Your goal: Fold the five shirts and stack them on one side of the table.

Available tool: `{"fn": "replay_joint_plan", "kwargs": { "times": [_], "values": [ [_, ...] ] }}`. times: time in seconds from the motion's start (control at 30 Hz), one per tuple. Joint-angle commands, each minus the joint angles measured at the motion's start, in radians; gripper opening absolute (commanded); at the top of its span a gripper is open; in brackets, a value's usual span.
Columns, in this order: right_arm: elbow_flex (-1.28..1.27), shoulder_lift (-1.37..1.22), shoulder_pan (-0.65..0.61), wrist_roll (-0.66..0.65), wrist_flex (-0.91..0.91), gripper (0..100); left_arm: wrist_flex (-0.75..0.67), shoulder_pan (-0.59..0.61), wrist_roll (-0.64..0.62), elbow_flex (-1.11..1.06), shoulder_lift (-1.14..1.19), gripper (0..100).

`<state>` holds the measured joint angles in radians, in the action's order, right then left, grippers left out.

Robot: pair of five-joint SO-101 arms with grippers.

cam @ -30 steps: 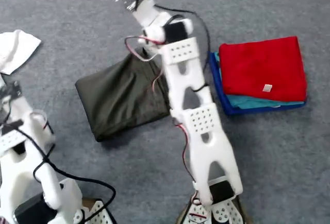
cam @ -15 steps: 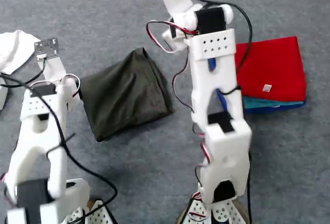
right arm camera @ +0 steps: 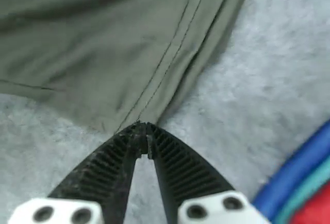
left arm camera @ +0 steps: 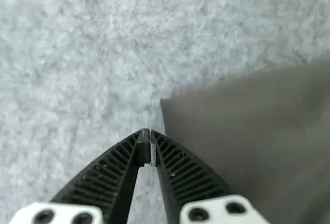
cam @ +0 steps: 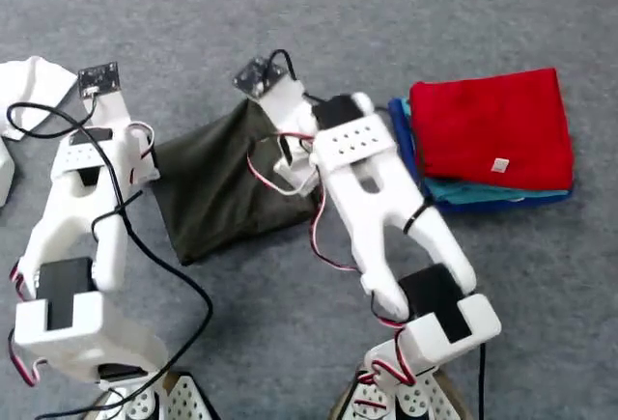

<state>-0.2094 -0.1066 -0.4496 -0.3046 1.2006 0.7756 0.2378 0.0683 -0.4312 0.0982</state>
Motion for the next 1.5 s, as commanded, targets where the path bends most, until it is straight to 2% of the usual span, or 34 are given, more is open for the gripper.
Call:
{"fn": "replay_joint_plan", "kwargs": {
  "times": [0.0,0.17,0.3,0.6,0.8,0.93,1.03,1.13,1.33,1.4,1.47],
  "values": [
    [-0.048,-0.058,0.027,0.005,-0.086,0.2,-0.014,0.005,-0.008,0.080,0.010,2],
    [-0.047,-0.170,0.110,-0.021,-0.080,0.2,-0.061,0.015,-0.006,0.081,0.097,2],
    [-0.045,-0.194,0.125,-0.044,-0.092,0.2,-0.097,0.021,-0.008,0.127,0.162,2],
    [0.021,-0.005,0.125,-0.038,0.003,0.2,-0.083,0.029,-0.006,0.186,0.162,2],
    [0.015,0.196,0.127,-0.044,0.104,0.2,0.078,0.031,-0.006,0.311,0.162,2],
    [-0.007,0.285,0.127,-0.048,0.167,0.2,0.287,0.069,-0.009,0.476,0.170,3],
    [-0.061,0.344,0.127,-0.080,0.183,0.2,0.416,0.106,-0.077,0.578,0.174,12],
    [-0.136,0.403,0.127,-0.080,0.198,0.2,0.497,0.112,-0.110,0.632,0.174,19],
    [-0.302,0.522,0.122,-0.078,0.198,0.5,0.571,0.063,-0.115,0.611,0.182,20],
    [-0.351,0.558,0.120,-0.072,0.192,5.5,0.578,0.064,-0.123,0.606,0.203,21],
    [-0.377,0.576,0.117,0.031,0.186,17.2,0.583,0.069,-0.183,0.617,0.236,21]
  ]
}}
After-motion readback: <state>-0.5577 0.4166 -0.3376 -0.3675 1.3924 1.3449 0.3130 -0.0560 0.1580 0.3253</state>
